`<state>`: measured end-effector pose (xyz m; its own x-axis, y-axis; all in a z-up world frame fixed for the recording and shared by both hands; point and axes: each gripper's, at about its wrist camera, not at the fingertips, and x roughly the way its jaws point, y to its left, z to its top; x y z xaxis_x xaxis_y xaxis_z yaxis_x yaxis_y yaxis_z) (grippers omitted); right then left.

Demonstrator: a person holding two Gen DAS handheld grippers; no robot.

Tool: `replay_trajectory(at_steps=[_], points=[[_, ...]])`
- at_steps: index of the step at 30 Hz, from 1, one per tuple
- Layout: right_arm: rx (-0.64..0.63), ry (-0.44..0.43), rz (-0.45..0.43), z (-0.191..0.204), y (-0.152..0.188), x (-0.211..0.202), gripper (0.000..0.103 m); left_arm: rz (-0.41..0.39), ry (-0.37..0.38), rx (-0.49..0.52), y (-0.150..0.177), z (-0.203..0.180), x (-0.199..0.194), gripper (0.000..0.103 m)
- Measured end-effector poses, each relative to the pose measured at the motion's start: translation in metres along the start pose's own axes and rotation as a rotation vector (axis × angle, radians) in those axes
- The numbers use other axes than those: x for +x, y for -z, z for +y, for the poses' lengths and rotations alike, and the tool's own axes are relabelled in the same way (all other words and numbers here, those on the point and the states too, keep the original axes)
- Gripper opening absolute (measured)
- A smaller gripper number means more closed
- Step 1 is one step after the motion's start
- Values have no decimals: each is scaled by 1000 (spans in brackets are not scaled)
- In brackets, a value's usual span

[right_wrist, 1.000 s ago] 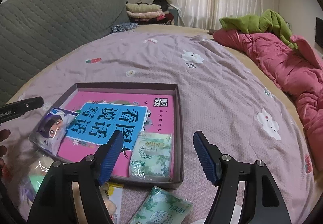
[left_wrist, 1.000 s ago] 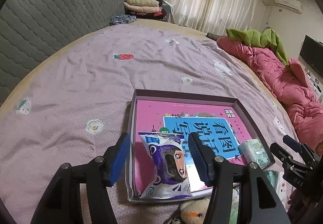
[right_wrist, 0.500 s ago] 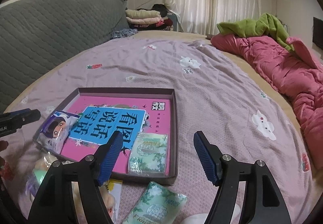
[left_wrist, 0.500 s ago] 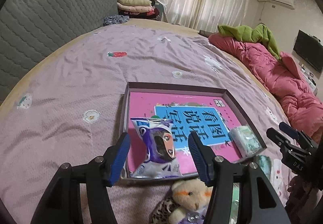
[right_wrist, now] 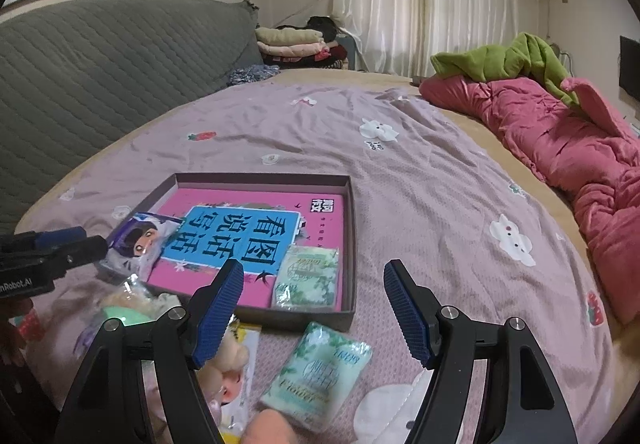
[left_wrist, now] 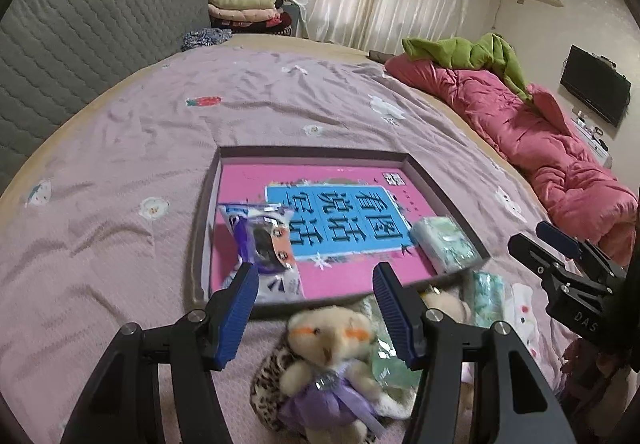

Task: Organize soft objects
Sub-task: 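Withdraw both tools from the tray box back toward the pile, then grasp the bagged green ball with the left tool while the right tool grasps the peach sponge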

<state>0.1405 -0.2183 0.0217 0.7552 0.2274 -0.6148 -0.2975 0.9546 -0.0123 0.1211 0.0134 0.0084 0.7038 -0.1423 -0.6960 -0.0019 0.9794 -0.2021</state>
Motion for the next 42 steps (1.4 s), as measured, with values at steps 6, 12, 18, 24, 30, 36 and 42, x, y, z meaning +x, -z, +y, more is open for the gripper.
replay_trajectory(at_steps=[6,12,18,24,30,36,42], points=[[10,0,13,2,8,-7,74,14,19,10,12,-10,-7,59],[29,-4,28,4,18,-15,74,12,47,30,19,-19,-18,59],[42,-12,49,6,30,-29,74,23,69,47,29,-27,-25,59],[70,-22,90,5,49,-42,74,44,80,53,38,-33,-28,59],[65,-21,132,8,66,-52,74,53,63,53,45,-35,-30,59],[69,-28,149,13,73,-58,74,69,65,52,50,-36,-33,59],[78,-28,174,15,78,-61,74,89,71,43,57,-36,-34,59]])
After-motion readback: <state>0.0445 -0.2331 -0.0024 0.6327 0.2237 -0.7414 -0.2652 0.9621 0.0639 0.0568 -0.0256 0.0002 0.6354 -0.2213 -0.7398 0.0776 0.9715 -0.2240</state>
